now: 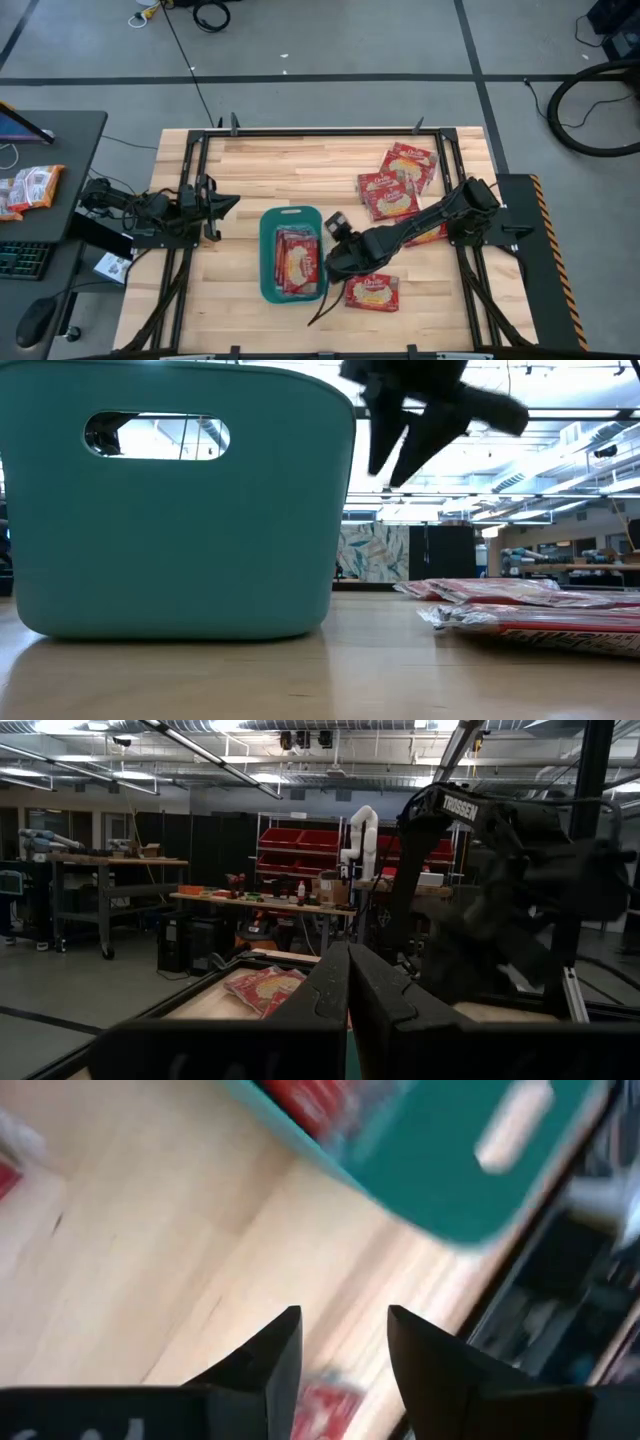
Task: Sort popcorn bags into baskets
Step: Put the red popcorn bag into the green bin
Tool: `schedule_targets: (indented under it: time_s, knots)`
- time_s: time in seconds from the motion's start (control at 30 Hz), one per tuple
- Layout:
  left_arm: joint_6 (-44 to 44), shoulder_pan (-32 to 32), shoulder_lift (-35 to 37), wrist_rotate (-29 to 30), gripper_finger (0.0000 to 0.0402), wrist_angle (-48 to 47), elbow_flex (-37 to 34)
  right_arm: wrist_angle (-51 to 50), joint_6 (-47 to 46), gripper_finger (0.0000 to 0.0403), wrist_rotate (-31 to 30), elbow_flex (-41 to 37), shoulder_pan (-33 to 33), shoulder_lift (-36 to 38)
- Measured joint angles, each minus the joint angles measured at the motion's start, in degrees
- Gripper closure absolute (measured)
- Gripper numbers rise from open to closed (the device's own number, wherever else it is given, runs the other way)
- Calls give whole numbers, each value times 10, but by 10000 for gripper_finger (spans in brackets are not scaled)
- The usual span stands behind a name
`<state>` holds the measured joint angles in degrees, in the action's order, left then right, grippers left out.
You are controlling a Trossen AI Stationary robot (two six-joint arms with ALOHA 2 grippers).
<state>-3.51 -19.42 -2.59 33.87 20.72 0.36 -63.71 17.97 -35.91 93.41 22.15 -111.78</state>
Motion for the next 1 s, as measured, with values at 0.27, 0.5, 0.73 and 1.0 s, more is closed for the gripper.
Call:
schedule_targets:
  time_s: [0.27,0.5,0.73,1.0]
  knots:
    - [-1,0,0,0,395,-1,0,-135,-237,249,85,-2,-12,24]
    - [1,0,0,0,395,-1,0,-138,-289,250,149,-85,-50,68]
    - [9,0,0,0,395,-2,0,-20,-259,250,197,-224,-144,181]
    - [9,0,0,0,395,-5,0,26,-173,250,275,-311,-297,210]
